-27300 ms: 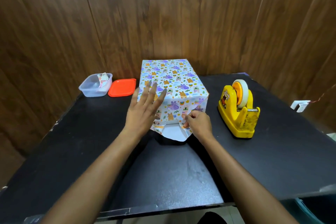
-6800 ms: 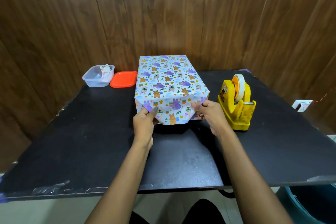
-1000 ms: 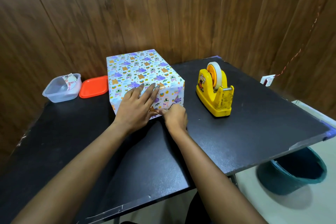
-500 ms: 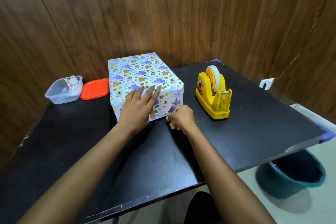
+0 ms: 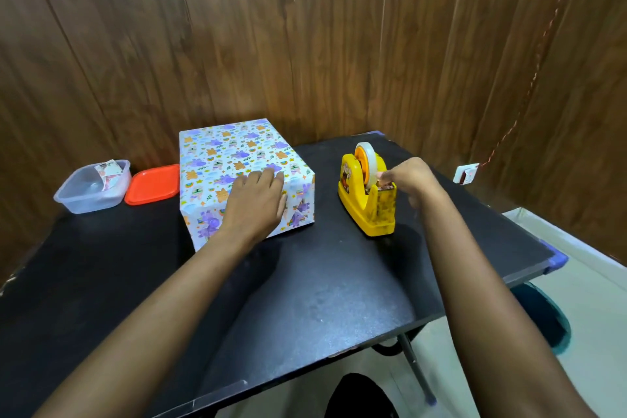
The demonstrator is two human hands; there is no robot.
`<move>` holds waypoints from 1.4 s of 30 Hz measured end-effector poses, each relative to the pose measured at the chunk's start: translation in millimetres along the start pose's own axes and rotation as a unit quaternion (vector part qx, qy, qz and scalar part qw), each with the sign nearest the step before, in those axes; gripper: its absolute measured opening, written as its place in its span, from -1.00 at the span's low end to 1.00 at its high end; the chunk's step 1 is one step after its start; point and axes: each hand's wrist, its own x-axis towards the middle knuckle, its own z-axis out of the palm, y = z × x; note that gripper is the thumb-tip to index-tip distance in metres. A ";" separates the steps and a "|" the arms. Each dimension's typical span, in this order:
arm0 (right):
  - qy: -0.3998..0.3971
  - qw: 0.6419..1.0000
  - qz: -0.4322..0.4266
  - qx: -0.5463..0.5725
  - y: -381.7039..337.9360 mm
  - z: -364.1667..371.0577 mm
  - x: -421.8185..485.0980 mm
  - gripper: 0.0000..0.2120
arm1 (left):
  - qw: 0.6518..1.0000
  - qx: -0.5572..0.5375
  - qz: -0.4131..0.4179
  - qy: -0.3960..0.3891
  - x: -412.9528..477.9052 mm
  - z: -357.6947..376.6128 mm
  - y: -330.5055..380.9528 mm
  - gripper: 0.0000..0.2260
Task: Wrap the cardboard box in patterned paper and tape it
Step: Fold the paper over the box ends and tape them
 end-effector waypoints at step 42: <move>0.038 0.973 0.003 0.229 48.8 13.8 -31.2 -0.72 | 0.993 -0.103 -0.057 -0.010 2.2 2.9 -0.8 -0.61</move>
